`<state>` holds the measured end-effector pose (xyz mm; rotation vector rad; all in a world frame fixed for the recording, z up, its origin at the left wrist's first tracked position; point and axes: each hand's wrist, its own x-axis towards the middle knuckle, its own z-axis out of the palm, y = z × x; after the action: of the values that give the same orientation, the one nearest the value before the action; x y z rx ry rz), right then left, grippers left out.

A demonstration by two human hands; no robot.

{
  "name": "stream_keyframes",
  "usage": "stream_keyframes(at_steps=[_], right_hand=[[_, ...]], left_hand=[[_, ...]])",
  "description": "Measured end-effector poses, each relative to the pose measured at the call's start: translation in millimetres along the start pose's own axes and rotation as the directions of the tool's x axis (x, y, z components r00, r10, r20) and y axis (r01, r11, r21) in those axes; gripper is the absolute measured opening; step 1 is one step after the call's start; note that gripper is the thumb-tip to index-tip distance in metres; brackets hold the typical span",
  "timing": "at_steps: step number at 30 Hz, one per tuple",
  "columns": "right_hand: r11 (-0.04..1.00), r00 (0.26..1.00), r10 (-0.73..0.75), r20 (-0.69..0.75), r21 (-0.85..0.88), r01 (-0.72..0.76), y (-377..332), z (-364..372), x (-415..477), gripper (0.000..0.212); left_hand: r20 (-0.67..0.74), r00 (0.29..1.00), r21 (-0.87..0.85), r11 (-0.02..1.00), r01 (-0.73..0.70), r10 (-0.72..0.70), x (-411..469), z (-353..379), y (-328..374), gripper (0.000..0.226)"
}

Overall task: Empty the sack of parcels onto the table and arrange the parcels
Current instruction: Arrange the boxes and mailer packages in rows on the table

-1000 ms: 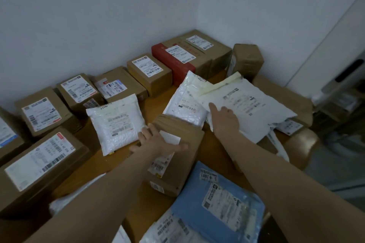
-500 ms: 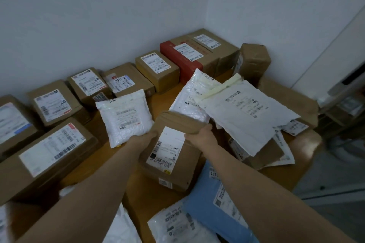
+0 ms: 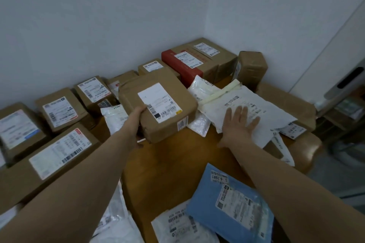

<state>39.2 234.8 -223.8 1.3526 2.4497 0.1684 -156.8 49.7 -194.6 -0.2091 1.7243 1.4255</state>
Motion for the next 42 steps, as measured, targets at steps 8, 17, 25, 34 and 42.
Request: stream_keyframes(at_steps=[8, 17, 25, 34, 42], right_hand=[[0.994, 0.963, -0.113, -0.245, -0.016, 0.112, 8.3, -4.6, -2.8, 0.052], [0.651, 0.605, -0.689, -0.399, 0.026, 0.759, -20.6, -8.6, -51.6, 0.061], [0.881, 0.916, -0.361, -0.173, 0.258, 0.396, 12.3, 11.9, -69.7, 0.067], [0.856, 0.949, 0.031, 0.313, 0.482, -0.186, 83.8, 37.1, -37.4, 0.143], [0.813, 0.968, -0.157, 0.195, 0.582, 0.015, 101.5, 34.4, -14.3, 0.108]], left_hand=[[-0.029, 0.996, -0.13, 0.987, -0.09, 0.087, -13.7, -2.2, 10.8, 0.058], [-0.006, 0.953, -0.291, 0.911, -0.292, 0.304, -39.8, 2.0, 36.2, 0.054], [0.01, 0.981, -0.087, 0.977, -0.193, 0.194, -36.4, 23.3, 4.1, 0.054], [0.056, 0.99, -0.048, 0.99, -0.13, 0.133, -26.4, 80.9, -9.1, 0.058], [0.086, 0.988, 0.024, 0.991, -0.134, 0.132, -12.9, 165.6, -2.2, 0.052]])
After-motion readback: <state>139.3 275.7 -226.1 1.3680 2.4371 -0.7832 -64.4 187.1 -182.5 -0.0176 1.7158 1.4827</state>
